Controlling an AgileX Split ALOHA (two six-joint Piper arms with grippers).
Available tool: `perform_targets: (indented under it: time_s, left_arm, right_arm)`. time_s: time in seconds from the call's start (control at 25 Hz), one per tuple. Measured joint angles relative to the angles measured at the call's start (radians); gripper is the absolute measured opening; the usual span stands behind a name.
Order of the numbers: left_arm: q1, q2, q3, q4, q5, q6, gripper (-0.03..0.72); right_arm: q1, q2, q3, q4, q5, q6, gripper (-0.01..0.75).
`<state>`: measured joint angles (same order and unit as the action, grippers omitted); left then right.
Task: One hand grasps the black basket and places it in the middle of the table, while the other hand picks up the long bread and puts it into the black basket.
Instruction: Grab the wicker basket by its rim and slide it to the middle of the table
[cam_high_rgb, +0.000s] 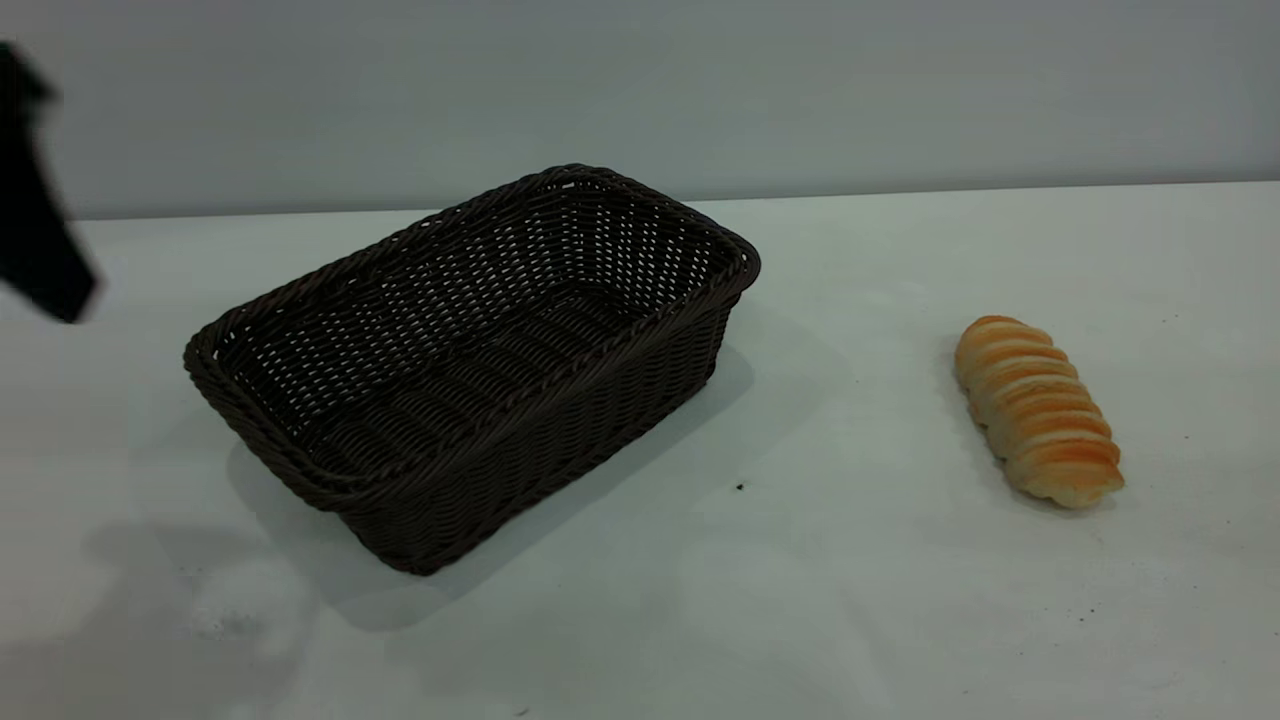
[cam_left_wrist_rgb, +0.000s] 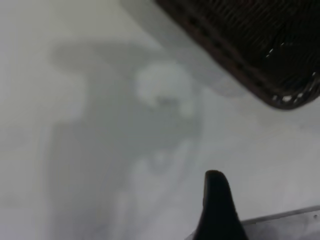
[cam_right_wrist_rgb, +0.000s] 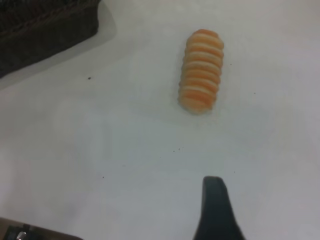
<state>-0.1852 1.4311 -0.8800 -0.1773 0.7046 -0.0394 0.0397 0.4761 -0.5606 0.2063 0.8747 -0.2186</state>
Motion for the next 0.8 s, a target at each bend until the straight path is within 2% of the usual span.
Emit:
perform_targets:
  time_s: [0.28, 0.64, 0.8]
  left_arm:
    - [-0.078, 0.219, -0.129, 0.056, -0.018, -0.170, 0.564]
    - [-0.054, 0.336, -0.146, 0.080, -0.039, -0.610, 0.564]
    - [-0.054, 0.370, -0.146, 0.053, -0.101, -0.698, 0.564]
  right_arm:
    - [0.000, 0.000, 0.000, 0.001, 0.000, 0.000, 0.505]
    - [0.000, 0.000, 0.000, 0.001, 0.005, -0.001, 0.505]
    - [0.000, 0.000, 0.000, 0.001, 0.024, -0.002, 0.505]
